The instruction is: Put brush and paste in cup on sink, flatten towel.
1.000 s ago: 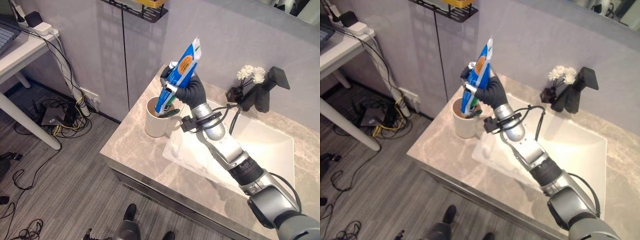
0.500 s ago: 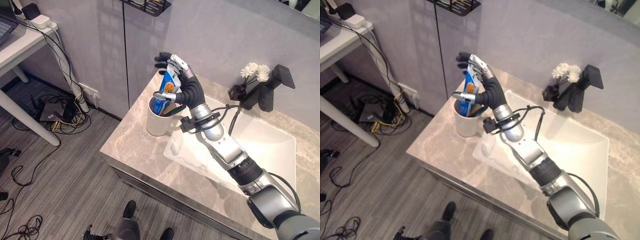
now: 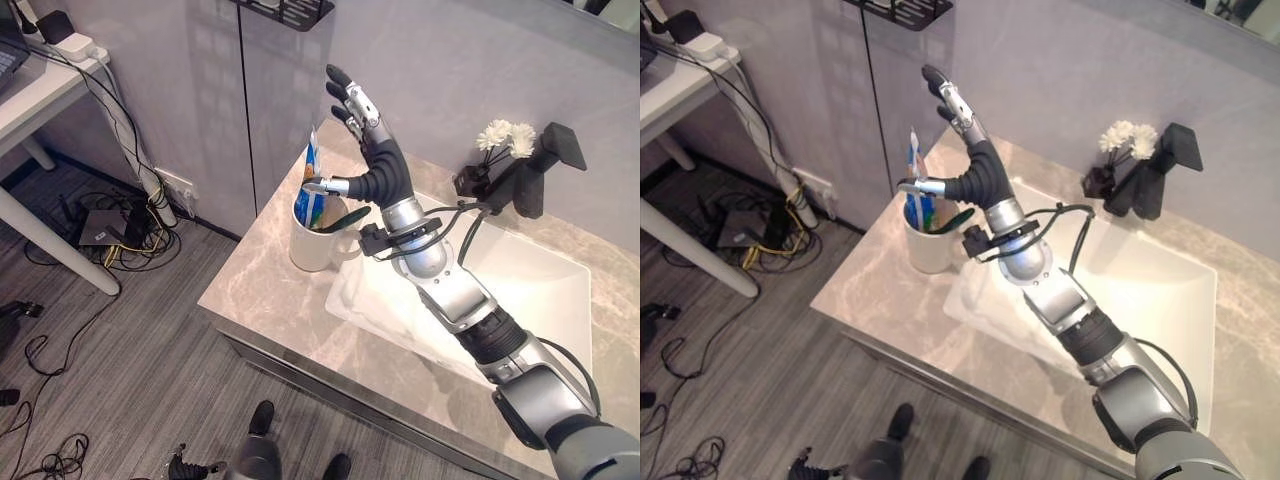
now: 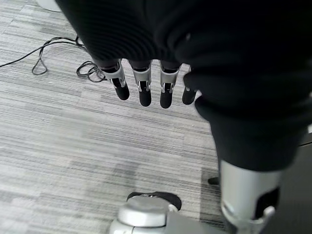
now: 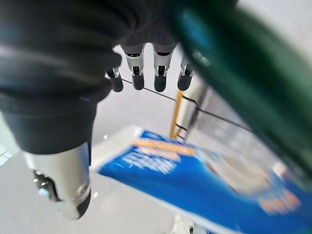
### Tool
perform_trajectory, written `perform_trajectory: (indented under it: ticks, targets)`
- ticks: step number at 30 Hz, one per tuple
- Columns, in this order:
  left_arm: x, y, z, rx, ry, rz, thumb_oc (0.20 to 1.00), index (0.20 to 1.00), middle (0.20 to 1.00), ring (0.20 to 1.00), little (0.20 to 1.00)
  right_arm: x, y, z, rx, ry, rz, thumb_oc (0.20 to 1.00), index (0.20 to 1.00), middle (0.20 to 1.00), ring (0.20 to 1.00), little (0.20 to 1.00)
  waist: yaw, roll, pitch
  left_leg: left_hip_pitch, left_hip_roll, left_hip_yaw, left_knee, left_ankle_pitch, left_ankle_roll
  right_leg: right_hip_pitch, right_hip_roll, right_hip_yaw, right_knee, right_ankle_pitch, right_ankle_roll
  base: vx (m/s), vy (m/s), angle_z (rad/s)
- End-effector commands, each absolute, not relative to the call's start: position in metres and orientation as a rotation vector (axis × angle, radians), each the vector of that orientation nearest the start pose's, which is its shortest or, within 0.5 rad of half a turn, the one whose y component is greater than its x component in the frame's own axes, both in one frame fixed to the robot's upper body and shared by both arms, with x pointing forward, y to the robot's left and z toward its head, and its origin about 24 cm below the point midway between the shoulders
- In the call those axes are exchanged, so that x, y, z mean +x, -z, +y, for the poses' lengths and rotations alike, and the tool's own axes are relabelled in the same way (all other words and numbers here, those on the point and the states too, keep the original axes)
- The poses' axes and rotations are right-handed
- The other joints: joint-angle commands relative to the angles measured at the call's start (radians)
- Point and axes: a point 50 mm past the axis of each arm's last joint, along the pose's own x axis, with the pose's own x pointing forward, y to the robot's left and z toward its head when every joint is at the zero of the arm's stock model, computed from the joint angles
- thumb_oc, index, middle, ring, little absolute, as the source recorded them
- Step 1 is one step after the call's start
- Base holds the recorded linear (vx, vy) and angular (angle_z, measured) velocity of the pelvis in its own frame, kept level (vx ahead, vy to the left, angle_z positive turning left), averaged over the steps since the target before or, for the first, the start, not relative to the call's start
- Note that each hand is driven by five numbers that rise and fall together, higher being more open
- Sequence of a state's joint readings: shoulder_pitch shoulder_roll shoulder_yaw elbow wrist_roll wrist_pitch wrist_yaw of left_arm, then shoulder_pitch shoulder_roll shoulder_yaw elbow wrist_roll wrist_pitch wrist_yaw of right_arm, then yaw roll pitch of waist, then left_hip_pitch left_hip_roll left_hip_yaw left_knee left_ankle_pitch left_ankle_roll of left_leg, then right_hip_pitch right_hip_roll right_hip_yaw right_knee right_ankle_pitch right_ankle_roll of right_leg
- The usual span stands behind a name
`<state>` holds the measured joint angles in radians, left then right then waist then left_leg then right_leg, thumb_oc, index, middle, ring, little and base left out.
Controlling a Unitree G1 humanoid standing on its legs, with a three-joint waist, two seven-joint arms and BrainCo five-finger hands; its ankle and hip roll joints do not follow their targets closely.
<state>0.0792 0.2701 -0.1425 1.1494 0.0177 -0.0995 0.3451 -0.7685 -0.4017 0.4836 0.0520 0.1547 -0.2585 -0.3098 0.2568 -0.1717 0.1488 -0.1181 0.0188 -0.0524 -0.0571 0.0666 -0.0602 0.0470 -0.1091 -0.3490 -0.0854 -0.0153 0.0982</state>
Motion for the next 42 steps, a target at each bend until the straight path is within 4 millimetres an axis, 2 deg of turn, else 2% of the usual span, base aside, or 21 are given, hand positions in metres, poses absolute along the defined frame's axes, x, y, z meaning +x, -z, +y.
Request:
perform_trajectory:
  ticks: [1, 8, 11, 12, 13, 16, 19, 20, 23, 25, 26, 28, 29, 30, 32, 34, 35, 37, 38, 39, 42]
  targets:
    - [0.065, 0.155, 0.256, 0.593, -0.274, 1.143, 1.0, 1.0, 1.0, 1.0, 1.0, 0.309, -0.259, -0.081, -0.141, -0.199, -0.949, 1.0, 1.0, 1.0, 1.0, 1.0, -0.009, 0.024, -0.096, 0.031, -0.006, 0.031, -0.03, -0.013, 0.046, -0.016, -0.063, 0.081, -0.002, 0.098, 0.048, 0.02, -0.003, -0.16]
    - [0.06, 0.16, 0.25, 0.572, -0.274, 1.191, 1.0, 1.0, 1.0, 1.0, 1.0, 0.305, -0.276, -0.116, -0.086, 0.025, -1.025, 1.0, 1.0, 1.0, 1.0, 1.0, -0.037, 0.049, -0.131, 0.092, -0.001, 0.057, -0.03, -0.029, 0.046, 0.029, -0.061, 0.098, -0.002, 0.082, 0.043, 0.02, -0.006, -0.07]
    - [0.059, 0.161, 0.246, 0.559, -0.261, 1.197, 1.0, 1.0, 1.0, 1.0, 1.0, 0.298, -0.283, -0.143, -0.124, 0.15, -1.076, 1.0, 1.0, 1.0, 1.0, 1.0, -0.06, 0.06, -0.143, 0.111, 0.003, 0.072, -0.03, -0.034, 0.045, 0.036, -0.059, 0.113, -0.002, 0.077, 0.041, 0.0, -0.005, -0.16]
    - [0.059, 0.161, 0.246, 0.559, -0.261, 1.197, 1.0, 1.0, 1.0, 1.0, 1.0, 0.298, -0.283, -0.144, -0.124, 0.15, -1.076, 1.0, 1.0, 1.0, 1.0, 1.0, -0.059, 0.06, -0.143, 0.111, 0.003, 0.073, -0.03, -0.034, 0.045, 0.036, -0.059, 0.113, -0.002, 0.078, 0.041, 0.0, 0.0, 0.0]
    - [0.059, 0.161, 0.245, 0.544, -0.258, 1.196, 1.0, 1.0, 1.0, 1.0, 1.0, 0.294, -0.282, -0.165, -0.205, 0.24, -1.089, 1.0, 1.0, 1.0, 1.0, 1.0, -0.08, 0.069, -0.147, 0.119, 0.004, 0.081, -0.03, -0.036, 0.044, 0.039, -0.059, 0.121, -0.002, 0.077, 0.041, -0.01, 0.006, -0.05]
    - [0.059, 0.161, 0.244, 0.537, -0.253, 1.194, 1.0, 1.0, 1.0, 1.0, 1.0, 0.289, -0.277, -0.19, -0.285, 0.344, -1.078, 1.0, 1.0, 1.0, 1.0, 1.0, -0.095, 0.078, -0.148, 0.125, 0.006, 0.089, -0.03, -0.037, 0.044, 0.04, -0.057, 0.126, -0.002, 0.076, 0.04, -0.01, 0.002, -0.15]
    - [0.066, 0.161, 0.238, 0.503, -0.227, 1.157, 1.0, 1.0, 1.0, 1.0, 1.0, 0.265, -0.26, -0.248, -0.447, 0.582, -1.032, 1.0, 1.0, 1.0, 1.0, 1.0, -0.147, 0.1, -0.139, 0.124, 0.008, 0.096, -0.03, -0.035, 0.044, 0.028, -0.054, 0.138, 0.003, 0.078, 0.04, -0.06, -0.002, -0.1]
    - [0.073, 0.16, 0.235, 0.487, -0.207, 1.134, 1.0, 1.0, 1.0, 1.0, 1.0, 0.257, -0.249, -0.275, -0.512, 0.695, -0.966, 1.0, 1.0, 1.0, 1.0, 1.0, -0.163, 0.11, -0.124, 0.117, 0.006, 0.095, -0.03, -0.025, 0.046, 0.016, -0.054, 0.144, 0.008, 0.086, 0.039, -0.1, -0.003, -0.04]
    - [0.078, 0.16, 0.234, 0.501, -0.188, 1.116, 1.0, 1.0, 1.0, 1.0, 1.0, 0.246, -0.222, -0.314, -0.621, 0.87, -0.81, 1.0, 1.0, 1.0, 1.0, 1.0, -0.187, 0.122, -0.102, 0.117, 0.005, 0.1, -0.03, -0.031, 0.046, 0.011, -0.055, 0.154, 0.004, 0.089, 0.04, -0.05, 0.003, -0.15]
    - [0.087, 0.158, 0.233, 0.503, -0.197, 1.086, 1.0, 1.0, 1.0, 1.0, 1.0, 0.222, -0.178, -0.36, -0.702, 1.046, -0.567, 1.0, 1.0, 1.0, 1.0, 1.0, -0.22, 0.136, -0.045, 0.103, 0.006, 0.103, -0.03, -0.025, 0.046, -0.012, -0.054, 0.162, 0.009, 0.096, 0.04, -0.11, -0.014, -0.11]
    - [0.087, 0.157, 0.233, 0.505, -0.195, 1.086, 1.0, 1.0, 1.0, 1.0, 1.0, 0.221, -0.178, -0.36, -0.701, 1.048, -0.567, 1.0, 1.0, 1.0, 1.0, 1.0, -0.218, 0.136, -0.045, 0.103, 0.006, 0.102, -0.03, -0.025, 0.046, -0.012, -0.054, 0.161, 0.01, 0.095, 0.04, -0.1, -0.021, -0.02]
    - [0.095, 0.156, 0.231, 0.516, -0.201, 1.067, 1.0, 1.0, 1.0, 1.0, 1.0, 0.206, -0.144, -0.381, -0.65, 1.189, -0.418, 1.0, 1.0, 1.0, 1.0, 1.0, -0.229, 0.14, 0.003, 0.087, 0.007, 0.099, -0.03, -0.015, 0.047, -0.041, -0.051, 0.168, 0.035, 0.091, 0.036, -0.09, -0.024, -0.03]
    - [0.095, 0.156, 0.231, 0.516, -0.201, 1.067, 1.0, 1.0, 1.0, 1.0, 1.0, 0.206, -0.144, -0.381, -0.65, 1.189, -0.418, 1.0, 1.0, 1.0, 1.0, 1.0, -0.229, 0.14, 0.003, 0.087, 0.007, 0.099, -0.03, -0.015, 0.047, -0.041, -0.051, 0.168, 0.035, 0.091, 0.036, -0.15, -0.038, -0.17]
    - [0.1, 0.155, 0.234, 0.517, -0.23, 1.06, 1.0, 1.0, 1.0, 1.0, 1.0, 0.186, -0.102, -0.394, -0.563, 1.276, -0.244, 1.0, 1.0, 1.0, 1.0, 1.0, -0.243, 0.142, 0.055, 0.073, 0.009, 0.097, -0.03, -0.007, 0.048, -0.071, -0.047, 0.177, 0.06, 0.087, 0.031, -0.16, -0.045, -0.19]
    - [0.104, 0.153, 0.234, 0.528, -0.242, 1.046, 1.0, 1.0, 1.0, 1.0, 1.0, 0.174, -0.069, -0.4, -0.513, 1.331, -0.091, 1.0, 1.0, 1.0, 1.0, 1.0, -0.242, 0.144, 0.106, 0.048, 0.01, 0.098, -0.03, 0.005, 0.046, -0.107, -0.044, 0.188, 0.073, 0.089, 0.029, -0.18, -0.045, -0.16]
    - [0.106, 0.153, 0.233, 0.523, -0.261, 1.044, 1.0, 1.0, 1.0, 1.0, 1.0, 0.16, -0.036, -0.398, -0.478, 1.357, 0.059, 1.0, 1.0, 1.0, 1.0, 1.0, -0.242, 0.146, 0.123, 0.03, 0.01, 0.1, -0.03, 0.016, 0.042, -0.122, -0.037, 0.193, 0.066, 0.1, 0.029, -0.07, -0.035, -0.14]
    - [0.106, 0.153, 0.234, 0.522, -0.267, 1.04, 1.0, 1.0, 1.0, 1.0, 1.0, 0.155, -0.025, -0.397, -0.471, 1.354, 0.108, 1.0, 1.0, 1.0, 1.0, 1.0, -0.243, 0.145, 0.126, 0.022, 0.013, 0.102, -0.03, 0.021, 0.038, -0.128, -0.034, 0.194, 0.06, 0.106, 0.029, -0.04, -0.05, -0.15]
    - [0.111, 0.151, 0.234, 0.536, -0.261, 1.018, 1.0, 1.0, 1.0, 1.0, 1.0, 0.134, 0.013, -0.396, -0.471, 1.37, 0.332, 1.0, 1.0, 1.0, 1.0, 1.0, -0.237, 0.147, 0.127, 0.001, 0.017, 0.098, -0.03, 0.028, 0.032, -0.139, -0.03, 0.191, 0.051, 0.113, 0.029, -0.03, -0.054, -0.05]
    - [0.113, 0.15, 0.233, 0.539, -0.258, 1.008, 1.0, 1.0, 1.0, 1.0, 1.0, 0.135, 0.02, -0.393, -0.454, 1.341, 0.363, 1.0, 1.0, 1.0, 1.0, 1.0, -0.239, 0.149, 0.123, -0.01, 0.017, 0.096, -0.03, 0.029, 0.03, -0.146, -0.029, 0.189, 0.047, 0.115, 0.028, 0.0, -0.062, 0.02]
    - [0.119, 0.147, 0.234, 0.561, -0.245, 0.97, 1.0, 1.0, 1.0, 1.0, 1.0, 0.122, 0.045, -0.386, -0.46, 1.286, 0.518, 1.0, 1.0, 1.0, 1.0, 1.0, -0.236, 0.153, 0.109, -0.015, 0.02, 0.094, -0.03, 0.028, 0.026, -0.147, -0.026, 0.181, 0.044, 0.114, 0.026, 0.01, -0.041, 0.04]
    - [0.123, 0.145, 0.236, 0.566, -0.248, 0.945, 1.0, 1.0, 1.0, 1.0, 1.0, 0.124, 0.051, -0.382, -0.458, 1.244, 0.545, 1.0, 1.0, 1.0, 1.0, 1.0, -0.24, 0.154, 0.097, -0.015, 0.021, 0.093, -0.03, 0.025, 0.024, -0.145, -0.025, 0.178, 0.042, 0.112, 0.025, 0.04, -0.024, 0.05]
